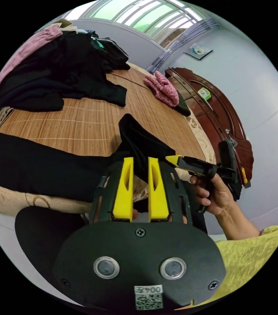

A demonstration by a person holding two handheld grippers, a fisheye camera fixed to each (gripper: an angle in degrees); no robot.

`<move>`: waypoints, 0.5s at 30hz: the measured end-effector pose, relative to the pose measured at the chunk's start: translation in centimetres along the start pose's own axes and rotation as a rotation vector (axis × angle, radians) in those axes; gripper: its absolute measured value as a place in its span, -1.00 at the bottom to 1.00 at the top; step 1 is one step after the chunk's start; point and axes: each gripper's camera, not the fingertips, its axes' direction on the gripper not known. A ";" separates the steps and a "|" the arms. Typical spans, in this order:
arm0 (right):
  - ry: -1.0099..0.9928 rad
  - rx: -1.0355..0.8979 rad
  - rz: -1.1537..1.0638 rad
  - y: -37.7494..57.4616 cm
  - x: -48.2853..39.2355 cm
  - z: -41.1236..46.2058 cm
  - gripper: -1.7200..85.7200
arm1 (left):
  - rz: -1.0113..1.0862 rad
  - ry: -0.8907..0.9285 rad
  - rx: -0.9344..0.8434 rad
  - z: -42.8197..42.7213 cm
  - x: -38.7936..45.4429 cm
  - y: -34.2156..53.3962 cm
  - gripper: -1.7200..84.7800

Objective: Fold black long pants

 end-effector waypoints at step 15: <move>0.133 0.189 -0.322 -11.9 -17.6 -14.6 -0.87 | 0.387 0.374 -0.222 -42.9 -11.9 -21.3 -0.91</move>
